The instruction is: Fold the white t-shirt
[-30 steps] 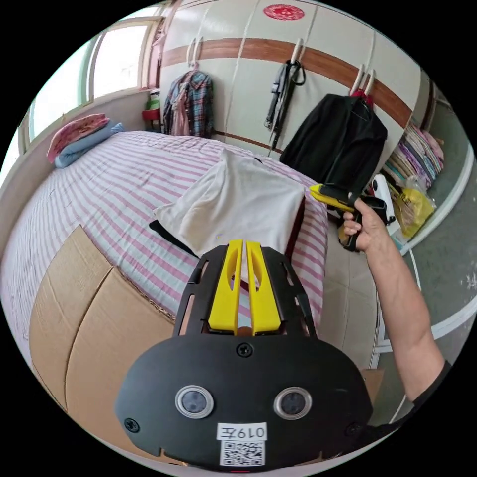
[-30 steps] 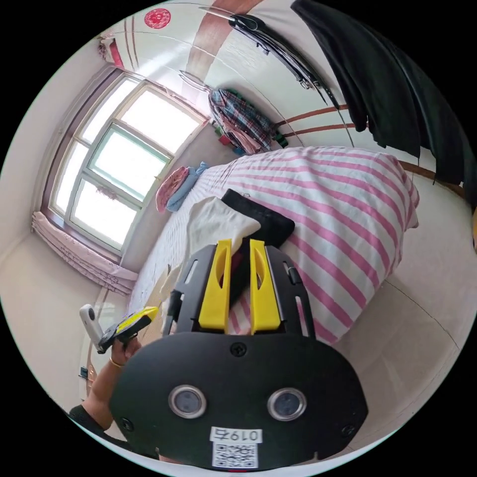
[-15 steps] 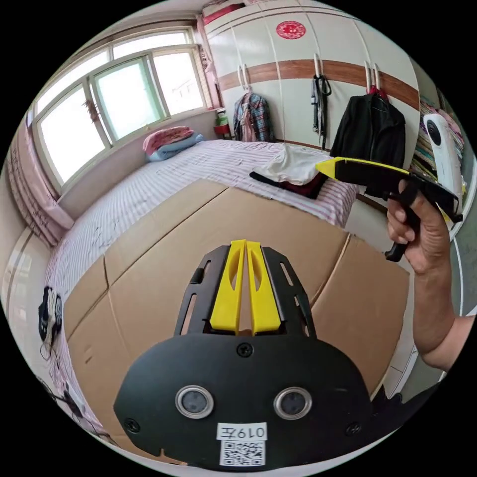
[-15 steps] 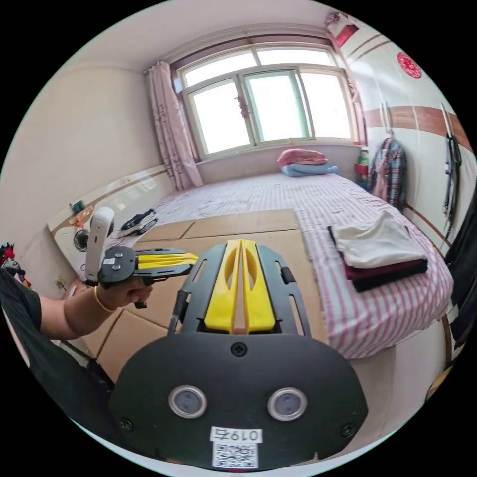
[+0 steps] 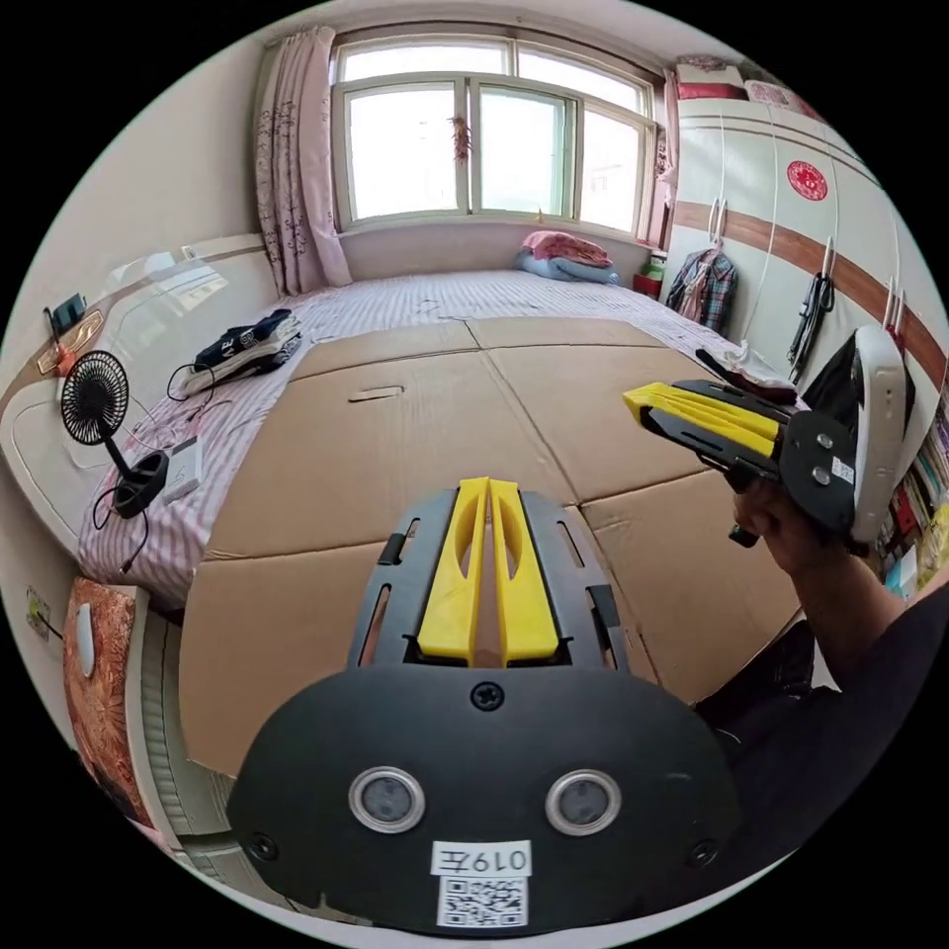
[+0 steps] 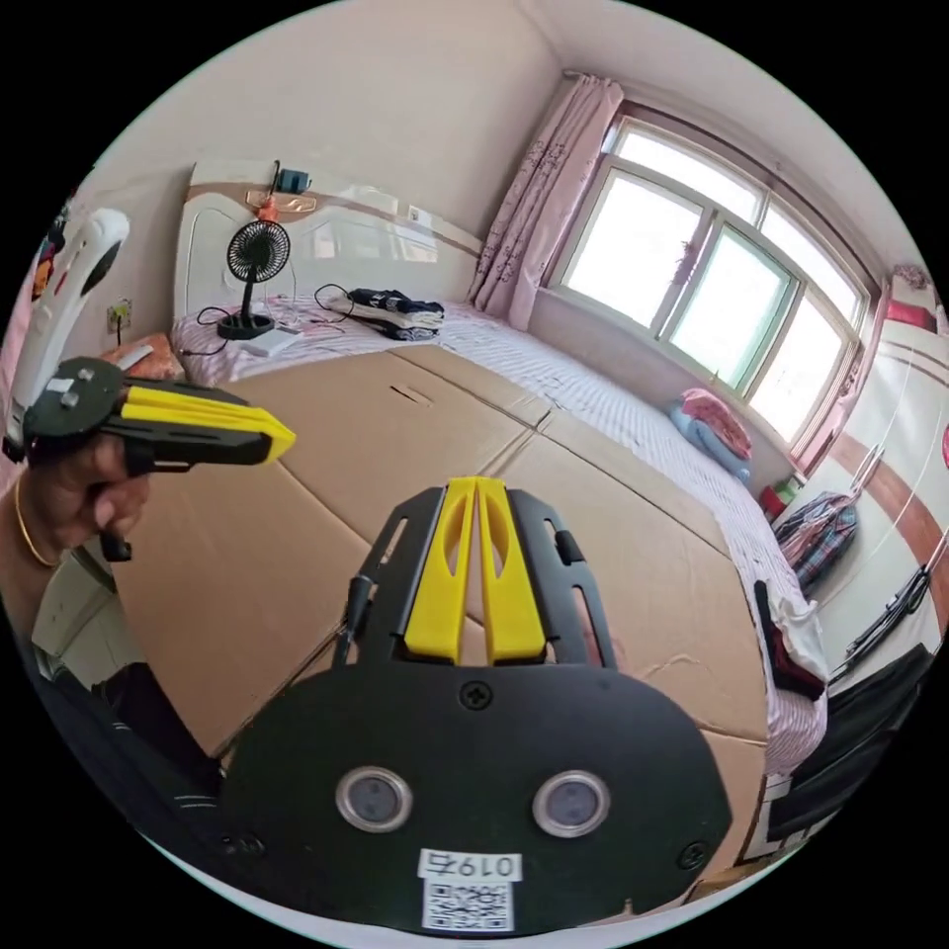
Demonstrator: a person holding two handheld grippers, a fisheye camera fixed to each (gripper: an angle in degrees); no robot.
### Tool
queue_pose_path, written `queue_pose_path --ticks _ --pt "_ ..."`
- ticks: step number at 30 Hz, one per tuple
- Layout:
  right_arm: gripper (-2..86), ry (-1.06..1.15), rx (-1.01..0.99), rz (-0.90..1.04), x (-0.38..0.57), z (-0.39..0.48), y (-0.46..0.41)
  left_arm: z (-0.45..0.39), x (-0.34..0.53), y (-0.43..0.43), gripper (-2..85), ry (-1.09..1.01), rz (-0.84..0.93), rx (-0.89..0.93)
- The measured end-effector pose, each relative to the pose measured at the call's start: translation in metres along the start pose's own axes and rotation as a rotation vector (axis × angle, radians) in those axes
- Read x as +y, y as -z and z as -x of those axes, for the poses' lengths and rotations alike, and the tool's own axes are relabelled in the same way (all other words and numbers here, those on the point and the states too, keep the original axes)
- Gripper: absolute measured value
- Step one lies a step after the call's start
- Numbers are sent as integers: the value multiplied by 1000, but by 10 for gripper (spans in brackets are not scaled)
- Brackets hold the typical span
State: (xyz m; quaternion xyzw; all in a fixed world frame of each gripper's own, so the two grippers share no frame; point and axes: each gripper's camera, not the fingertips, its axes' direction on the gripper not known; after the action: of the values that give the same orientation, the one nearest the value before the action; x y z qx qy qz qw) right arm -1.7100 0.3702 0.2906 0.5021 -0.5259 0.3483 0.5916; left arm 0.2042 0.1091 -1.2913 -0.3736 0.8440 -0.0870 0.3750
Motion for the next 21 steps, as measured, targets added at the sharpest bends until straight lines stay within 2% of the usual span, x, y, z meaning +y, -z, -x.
queue_pose_path --ticks 3,6,8,13,17,21 --pt "-9 47 49 87 -24 56 -54 35 36 11 9 38 -52 -3" --pt "-8 121 194 151 -50 105 -132 59 66 17 10 58 -74 -4" --pt "-8 187 225 223 -72 141 -210 69 83 18 11 68 -73 -12" --pt "-7 335 413 281 -104 202 -340 88 107 22 24 16 -83 -125" --pt "-7 338 438 326 -117 246 -404 120 78 0 74 -114 -202 -384" --pt "-7 359 462 309 -118 284 -428 200 -15 -85 88 -147 -153 -502"
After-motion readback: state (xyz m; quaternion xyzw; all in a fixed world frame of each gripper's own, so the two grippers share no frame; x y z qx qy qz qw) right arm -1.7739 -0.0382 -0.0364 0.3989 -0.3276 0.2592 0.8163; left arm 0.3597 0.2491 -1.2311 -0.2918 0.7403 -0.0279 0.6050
